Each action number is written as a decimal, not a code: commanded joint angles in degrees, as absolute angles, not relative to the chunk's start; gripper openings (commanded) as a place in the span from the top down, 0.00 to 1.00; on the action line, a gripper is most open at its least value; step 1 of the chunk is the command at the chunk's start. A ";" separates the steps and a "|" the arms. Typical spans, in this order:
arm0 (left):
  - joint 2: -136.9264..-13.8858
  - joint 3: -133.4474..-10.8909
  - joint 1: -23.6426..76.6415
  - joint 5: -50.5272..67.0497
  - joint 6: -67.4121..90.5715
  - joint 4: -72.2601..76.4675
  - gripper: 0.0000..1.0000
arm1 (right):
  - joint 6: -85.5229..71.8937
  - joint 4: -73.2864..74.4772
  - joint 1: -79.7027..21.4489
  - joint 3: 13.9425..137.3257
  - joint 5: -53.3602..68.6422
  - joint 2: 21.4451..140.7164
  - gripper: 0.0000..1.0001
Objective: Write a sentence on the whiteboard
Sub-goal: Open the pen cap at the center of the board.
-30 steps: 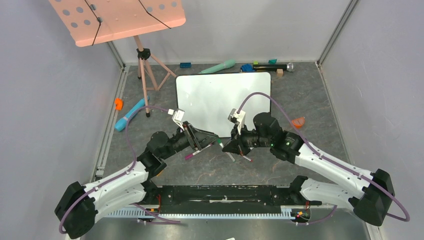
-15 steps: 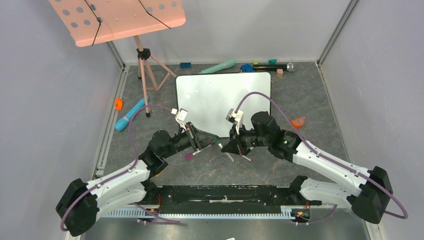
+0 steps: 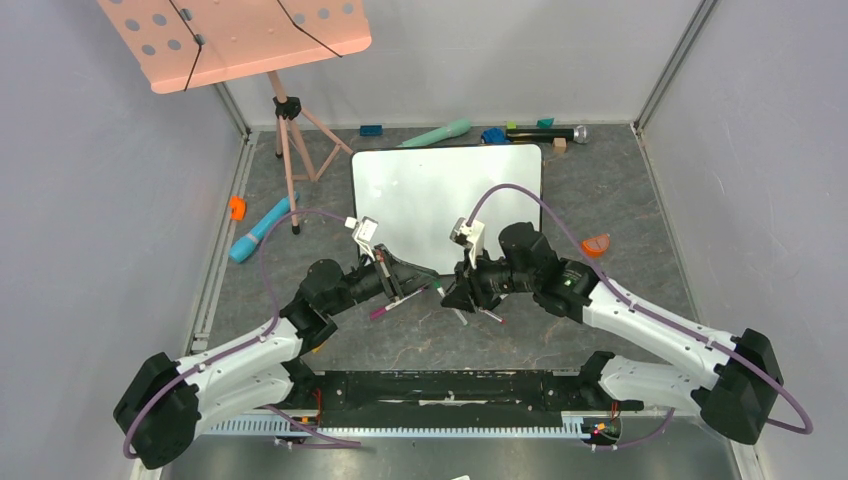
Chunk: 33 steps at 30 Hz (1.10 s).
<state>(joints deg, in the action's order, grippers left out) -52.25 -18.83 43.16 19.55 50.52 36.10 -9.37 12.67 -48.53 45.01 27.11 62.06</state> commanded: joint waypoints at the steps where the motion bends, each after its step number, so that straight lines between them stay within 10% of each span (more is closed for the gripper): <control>1: -51.15 -20.45 43.33 18.07 52.16 37.33 0.98 | -9.67 10.66 -48.63 47.93 23.75 60.36 0.50; 5: -47.36 -18.64 43.32 9.58 55.70 37.50 0.98 | -13.25 6.69 -48.55 45.05 17.34 55.43 0.20; 13: -44.88 -16.36 43.35 0.20 67.68 46.23 0.98 | -36.27 -22.58 -47.59 29.09 11.40 42.79 0.11; 33: -54.03 -18.78 43.33 2.08 77.12 61.60 0.98 | -52.54 -44.86 -47.55 23.04 11.11 46.41 0.37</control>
